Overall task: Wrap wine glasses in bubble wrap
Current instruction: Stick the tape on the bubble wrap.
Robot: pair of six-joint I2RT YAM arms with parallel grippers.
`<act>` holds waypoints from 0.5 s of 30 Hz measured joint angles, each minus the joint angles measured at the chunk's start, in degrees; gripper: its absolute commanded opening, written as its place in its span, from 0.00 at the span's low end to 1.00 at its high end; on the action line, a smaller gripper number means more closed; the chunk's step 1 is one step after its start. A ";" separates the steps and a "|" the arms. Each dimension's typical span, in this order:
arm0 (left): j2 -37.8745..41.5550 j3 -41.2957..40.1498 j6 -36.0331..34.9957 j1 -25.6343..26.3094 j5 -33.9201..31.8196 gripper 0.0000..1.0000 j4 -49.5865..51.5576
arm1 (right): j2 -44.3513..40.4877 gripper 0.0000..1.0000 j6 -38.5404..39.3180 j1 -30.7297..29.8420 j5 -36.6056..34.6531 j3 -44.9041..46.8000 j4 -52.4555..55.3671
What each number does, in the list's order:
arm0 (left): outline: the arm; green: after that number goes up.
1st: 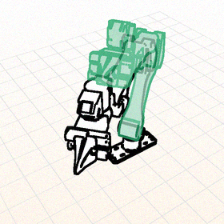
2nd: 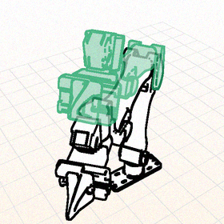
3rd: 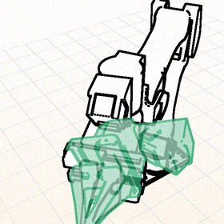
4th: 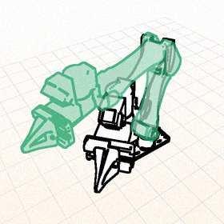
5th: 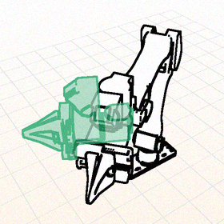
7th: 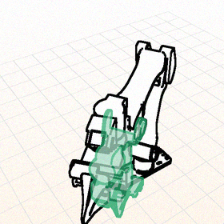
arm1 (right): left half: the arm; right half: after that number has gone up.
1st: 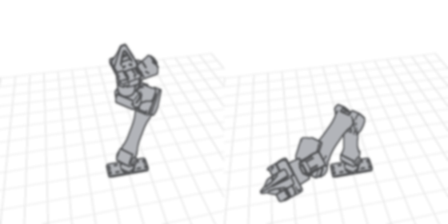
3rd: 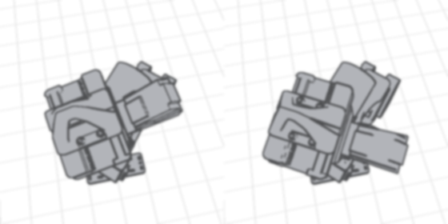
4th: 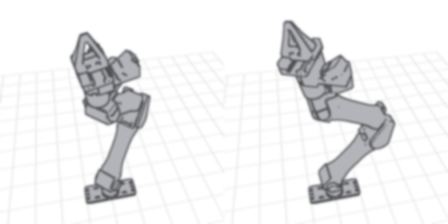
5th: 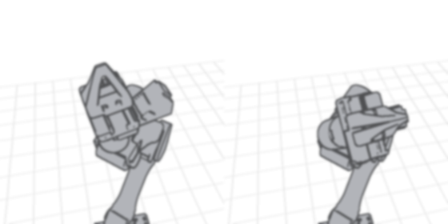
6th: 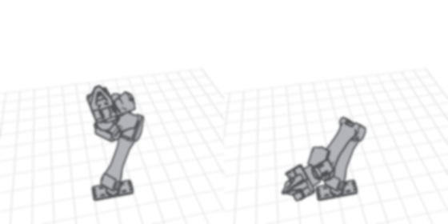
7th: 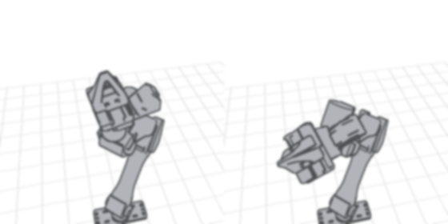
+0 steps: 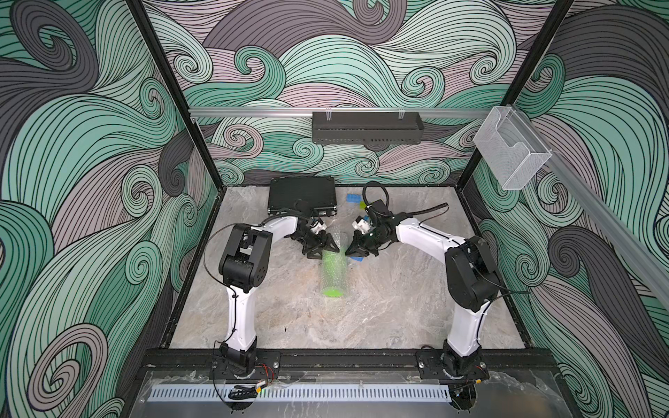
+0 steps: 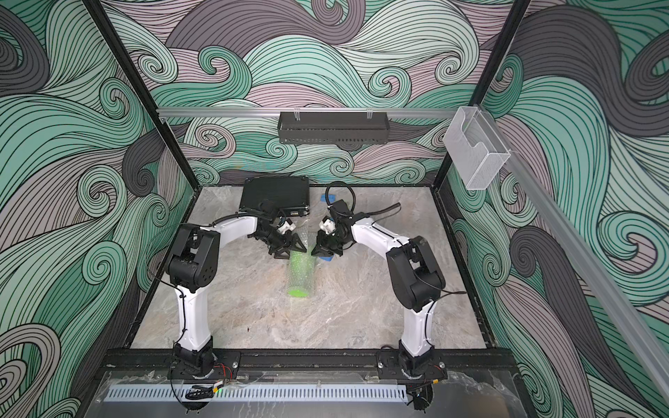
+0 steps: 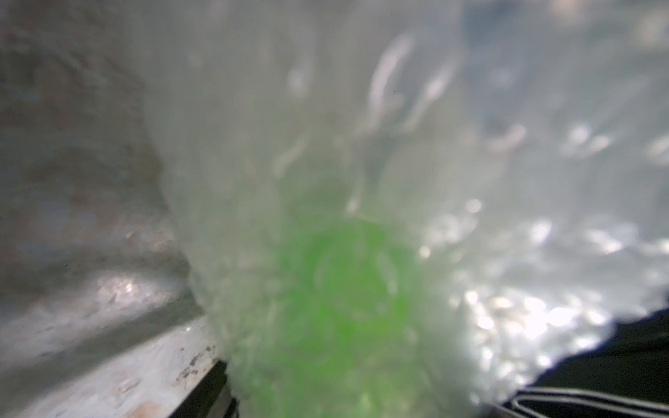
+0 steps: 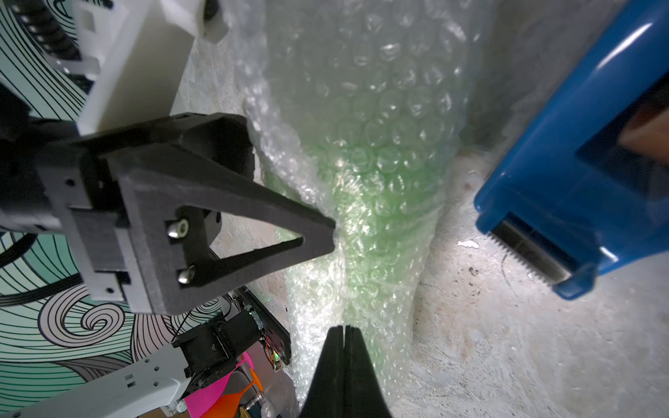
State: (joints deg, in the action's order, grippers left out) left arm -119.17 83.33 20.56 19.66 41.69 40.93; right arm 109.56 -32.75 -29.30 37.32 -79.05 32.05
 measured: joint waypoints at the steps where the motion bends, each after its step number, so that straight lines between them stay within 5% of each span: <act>1: 0.00 0.00 -0.02 0.00 0.00 0.67 0.00 | 0.48 0.05 0.00 -0.07 0.00 -0.04 0.00; 15: -0.22 0.13 -0.31 -0.02 -0.24 0.67 0.00 | 5.73 0.04 -0.28 -2.21 -0.07 -4.20 1.92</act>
State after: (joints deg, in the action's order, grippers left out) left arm -119.39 83.46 20.25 19.64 41.45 40.93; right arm 115.28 -33.04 -31.51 37.26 -83.24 33.98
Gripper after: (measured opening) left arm 0.676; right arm 0.049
